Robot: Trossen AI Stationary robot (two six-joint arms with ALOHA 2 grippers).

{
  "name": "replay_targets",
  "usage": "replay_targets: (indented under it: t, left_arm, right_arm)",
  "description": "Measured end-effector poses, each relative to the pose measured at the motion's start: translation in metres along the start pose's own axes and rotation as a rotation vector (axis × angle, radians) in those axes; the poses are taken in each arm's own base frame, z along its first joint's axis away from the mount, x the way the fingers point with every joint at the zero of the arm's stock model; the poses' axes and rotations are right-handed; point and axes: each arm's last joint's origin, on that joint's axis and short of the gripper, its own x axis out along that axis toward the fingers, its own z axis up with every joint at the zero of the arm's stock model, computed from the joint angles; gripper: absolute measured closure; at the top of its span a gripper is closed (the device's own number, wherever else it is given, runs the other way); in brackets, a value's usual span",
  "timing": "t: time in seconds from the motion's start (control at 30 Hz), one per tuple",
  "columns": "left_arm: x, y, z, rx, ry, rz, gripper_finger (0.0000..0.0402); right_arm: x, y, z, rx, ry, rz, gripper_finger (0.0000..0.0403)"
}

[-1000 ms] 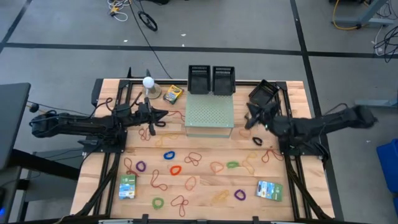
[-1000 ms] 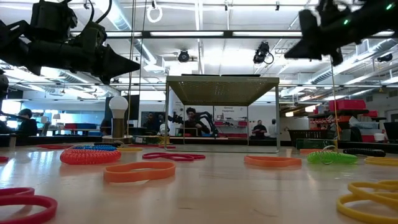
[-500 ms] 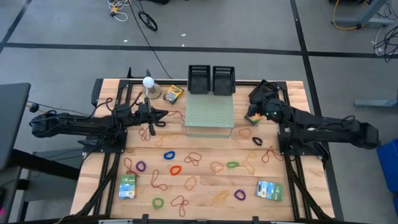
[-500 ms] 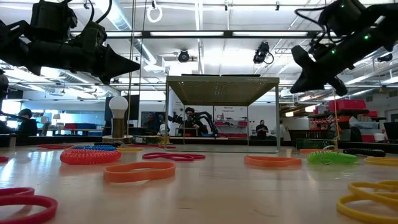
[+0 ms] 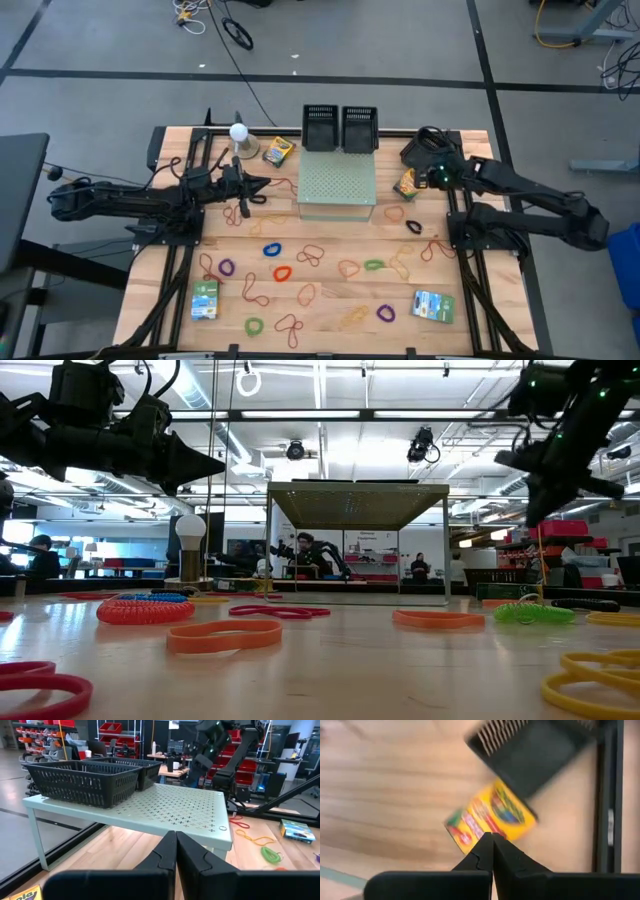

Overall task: Pick & Place Office Desk Supplies
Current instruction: Put the black bin on the shelf

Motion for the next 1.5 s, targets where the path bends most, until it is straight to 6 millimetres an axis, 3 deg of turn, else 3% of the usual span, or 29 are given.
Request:
replay_targets:
  t: [0.2,0.4,0.73,0.9,1.2,1.5]
  left_arm:
    - [0.000,0.000,0.000,0.000,0.000,-0.001,0.0392]
    - [0.000,0.000,0.000,0.000,0.000,0.000,0.0392]
    - [0.000,0.000,0.000,0.000,0.000,-0.001,0.0392]
    - [0.000,0.000,0.000,0.000,0.000,0.000,0.0392]
    - [0.000,0.000,0.000,0.000,0.000,0.000,0.0392]
    - [0.000,0.000,0.000,0.000,0.000,-0.001,0.0392]
  right_arm:
    - [0.016,-0.010,0.005,0.157,0.018,-0.089,0.0392]
    - [0.033,-0.011,0.028,0.279,-0.062,-0.107,0.0342]
    - [0.073,-0.023,0.055,0.383,-0.049,-0.205,0.0268]
    - [0.076,-0.025,0.060,0.383,-0.072,-0.204,0.0258]
    - [0.092,-0.037,0.064,0.429,-0.025,-0.285,0.0274]
    - [0.079,-0.039,0.056,0.420,0.013,-0.299,0.0246]
